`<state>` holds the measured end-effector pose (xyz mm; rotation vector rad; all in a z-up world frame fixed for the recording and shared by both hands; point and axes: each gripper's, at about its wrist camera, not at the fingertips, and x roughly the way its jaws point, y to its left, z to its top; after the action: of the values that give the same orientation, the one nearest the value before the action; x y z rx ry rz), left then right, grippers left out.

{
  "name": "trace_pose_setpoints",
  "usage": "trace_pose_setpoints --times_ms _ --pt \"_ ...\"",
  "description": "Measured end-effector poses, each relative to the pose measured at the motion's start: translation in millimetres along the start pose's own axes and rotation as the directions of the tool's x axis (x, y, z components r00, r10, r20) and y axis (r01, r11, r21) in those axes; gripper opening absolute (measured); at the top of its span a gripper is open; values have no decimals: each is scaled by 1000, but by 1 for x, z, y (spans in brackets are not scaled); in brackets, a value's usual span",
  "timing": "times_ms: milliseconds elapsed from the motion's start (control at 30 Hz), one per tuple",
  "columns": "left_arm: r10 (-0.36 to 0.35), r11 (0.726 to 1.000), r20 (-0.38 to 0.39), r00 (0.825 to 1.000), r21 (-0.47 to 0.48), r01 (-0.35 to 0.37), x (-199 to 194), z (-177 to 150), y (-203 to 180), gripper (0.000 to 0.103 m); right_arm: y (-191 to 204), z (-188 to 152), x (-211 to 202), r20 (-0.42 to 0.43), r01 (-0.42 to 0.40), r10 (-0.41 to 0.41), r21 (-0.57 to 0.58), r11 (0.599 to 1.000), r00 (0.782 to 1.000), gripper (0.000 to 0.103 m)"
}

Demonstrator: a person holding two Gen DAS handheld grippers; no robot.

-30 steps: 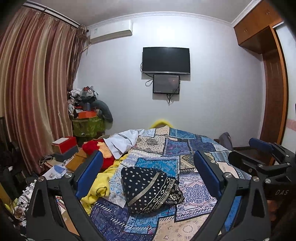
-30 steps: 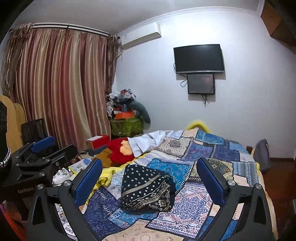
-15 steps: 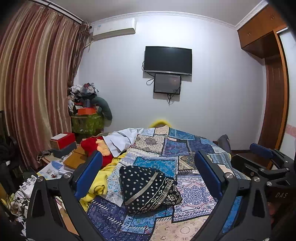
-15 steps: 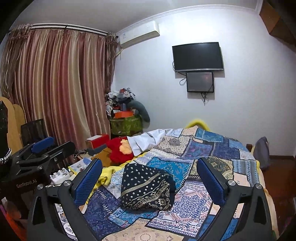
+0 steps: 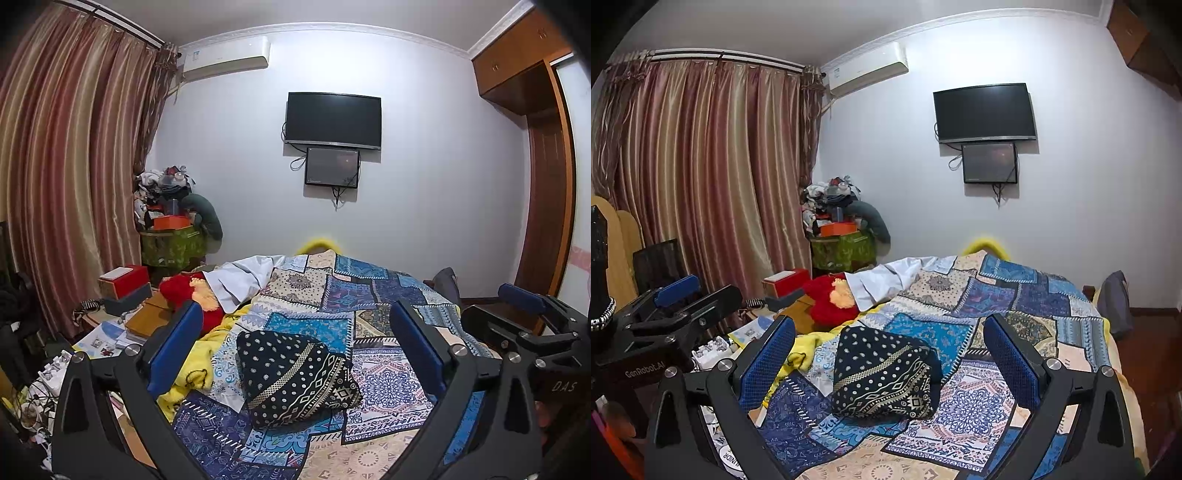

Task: Fold large clothes

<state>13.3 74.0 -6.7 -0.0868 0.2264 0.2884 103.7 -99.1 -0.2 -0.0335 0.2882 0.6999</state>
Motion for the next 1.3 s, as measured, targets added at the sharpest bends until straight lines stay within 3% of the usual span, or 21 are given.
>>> trace_pose_setpoints --times_ms 1300 --pt "-94 996 -18 995 4 94 6 3 5 102 8 -2 2 -1 18 -18 26 999 1000 102"
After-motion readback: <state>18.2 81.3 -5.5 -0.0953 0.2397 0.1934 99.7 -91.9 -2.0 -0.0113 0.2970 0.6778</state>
